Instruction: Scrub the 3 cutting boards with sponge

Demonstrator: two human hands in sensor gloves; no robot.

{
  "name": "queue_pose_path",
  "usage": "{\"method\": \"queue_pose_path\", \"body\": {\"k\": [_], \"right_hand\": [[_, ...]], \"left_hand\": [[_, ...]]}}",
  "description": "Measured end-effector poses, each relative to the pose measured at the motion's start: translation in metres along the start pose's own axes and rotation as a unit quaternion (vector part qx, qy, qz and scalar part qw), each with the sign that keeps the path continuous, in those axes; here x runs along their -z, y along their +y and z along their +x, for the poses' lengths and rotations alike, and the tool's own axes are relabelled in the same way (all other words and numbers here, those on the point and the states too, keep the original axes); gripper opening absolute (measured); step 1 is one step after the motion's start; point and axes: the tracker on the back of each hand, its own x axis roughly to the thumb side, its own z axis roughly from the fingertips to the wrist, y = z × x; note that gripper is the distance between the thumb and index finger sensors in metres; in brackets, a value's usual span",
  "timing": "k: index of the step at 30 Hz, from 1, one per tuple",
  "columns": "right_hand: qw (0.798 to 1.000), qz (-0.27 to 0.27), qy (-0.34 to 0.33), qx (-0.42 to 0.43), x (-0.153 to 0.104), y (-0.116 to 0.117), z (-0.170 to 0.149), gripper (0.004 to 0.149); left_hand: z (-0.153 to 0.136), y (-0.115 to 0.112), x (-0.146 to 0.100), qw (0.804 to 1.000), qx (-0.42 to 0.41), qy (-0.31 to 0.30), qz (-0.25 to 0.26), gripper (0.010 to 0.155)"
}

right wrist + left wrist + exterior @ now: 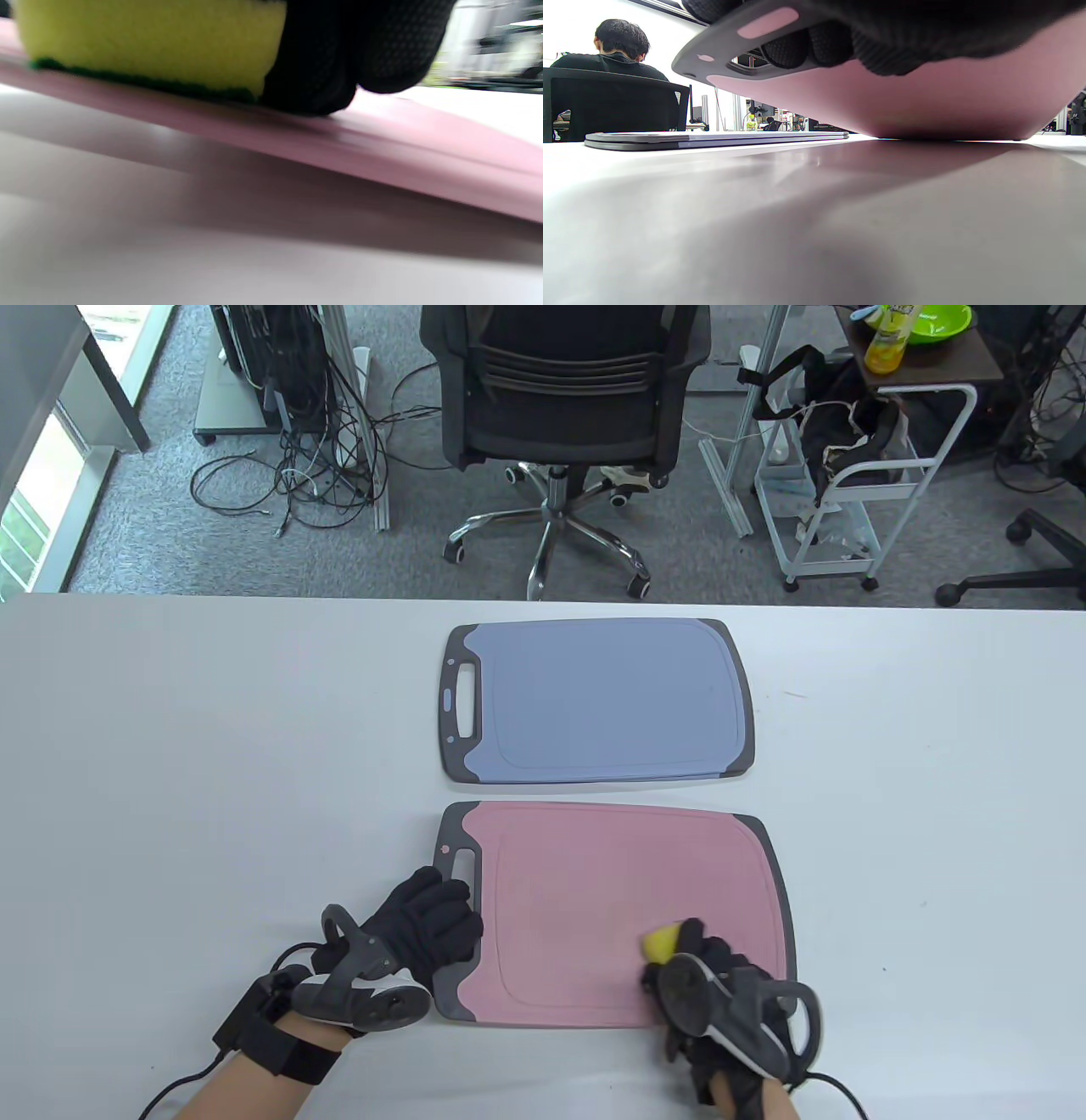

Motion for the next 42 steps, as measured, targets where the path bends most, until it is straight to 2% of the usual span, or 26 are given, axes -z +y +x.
{"method": "queue_pose_path", "body": {"k": [2, 4, 5, 7, 9, 13, 17, 18, 20, 21, 22, 24, 27, 28, 32, 34, 36, 39, 41, 42], "right_hand": [[0.996, -0.015, -0.080, -0.032, 0.004, -0.005, 0.056, 0.075], [0.990, -0.022, -0.131, -0.053, 0.004, -0.009, 0.090, 0.074], [0.988, -0.026, -0.142, -0.051, 0.004, -0.010, 0.100, 0.074], [0.989, -0.028, -0.137, -0.051, 0.004, -0.010, 0.096, 0.074], [0.994, -0.030, -0.106, -0.020, 0.005, -0.008, 0.074, 0.073], [0.999, 0.004, 0.044, -0.015, -0.001, 0.001, -0.021, 0.073], [0.977, 0.027, 0.210, 0.006, -0.020, 0.010, -0.113, 0.073], [0.969, 0.031, 0.243, 0.011, -0.025, 0.013, -0.131, 0.073], [0.963, 0.021, 0.261, 0.059, -0.031, 0.014, -0.143, 0.073], [0.964, 0.009, 0.255, 0.072, -0.030, 0.014, -0.139, 0.073], [0.967, 0.004, 0.249, 0.047, -0.027, 0.013, -0.131, 0.073], [0.982, 0.019, 0.186, -0.014, -0.017, 0.009, -0.104, 0.073], [0.997, 0.007, 0.072, -0.002, -0.001, 0.000, -0.036, 0.074], [1.000, 0.003, 0.022, 0.003, 0.005, -0.004, -0.003, 0.075], [0.992, 0.005, -0.118, -0.034, 0.012, -0.016, 0.100, 0.079], [0.986, -0.016, -0.161, -0.044, 0.012, -0.018, 0.134, 0.080], [0.985, -0.027, -0.153, -0.069, 0.013, -0.017, 0.141, 0.081], [0.989, -0.031, -0.137, -0.037, 0.011, -0.015, 0.118, 0.081], [0.994, -0.011, -0.100, -0.049, 0.004, -0.011, 0.087, 0.082], [0.995, -0.014, -0.073, -0.064, -0.003, -0.007, 0.057, 0.081]], "left_hand": [[0.000, 0.000, 0.000, 1.000, 0.001, -0.001, 0.001, 0.046], [0.000, 0.000, 0.000, 1.000, 0.001, -0.002, 0.003, 0.046], [0.000, 0.000, 0.000, 1.000, 0.001, -0.002, 0.003, 0.046], [0.000, 0.000, 0.000, 1.000, 0.001, -0.002, 0.003, 0.046], [0.001, 0.000, 0.000, 1.000, 0.000, -0.003, 0.004, 0.046], [0.001, 0.000, 0.000, 1.000, 0.000, -0.002, 0.000, 0.046], [0.001, 0.000, 0.000, 1.000, 0.000, -0.001, -0.002, 0.047], [0.001, 0.000, 0.000, 1.000, 0.000, -0.001, -0.002, 0.047], [0.001, 0.000, 0.000, 1.000, 0.000, -0.001, -0.003, 0.047], [0.001, 0.000, 0.000, 1.000, 0.000, 0.000, -0.004, 0.047], [0.001, 0.000, 0.001, 1.000, 0.000, 0.001, -0.005, 0.047], [0.001, 0.000, 0.001, 1.000, 0.000, 0.001, -0.007, 0.046], [0.001, -0.001, 0.001, 1.000, 0.001, 0.001, -0.010, 0.047], [0.001, -0.001, 0.002, 1.000, 0.001, 0.001, -0.011, 0.047], [0.001, -0.001, 0.002, 1.000, 0.002, 0.003, -0.013, 0.046], [0.001, -0.001, 0.002, 1.000, 0.003, 0.005, -0.014, 0.046], [-0.001, -0.001, 0.002, 1.000, 0.005, 0.012, -0.017, 0.046], [-0.001, -0.001, 0.002, 1.000, 0.006, 0.012, -0.017, 0.047], [0.000, -0.001, 0.002, 1.000, 0.007, 0.014, -0.020, 0.047], [0.000, -0.001, 0.002, 1.000, 0.008, 0.014, -0.020, 0.047]]}}
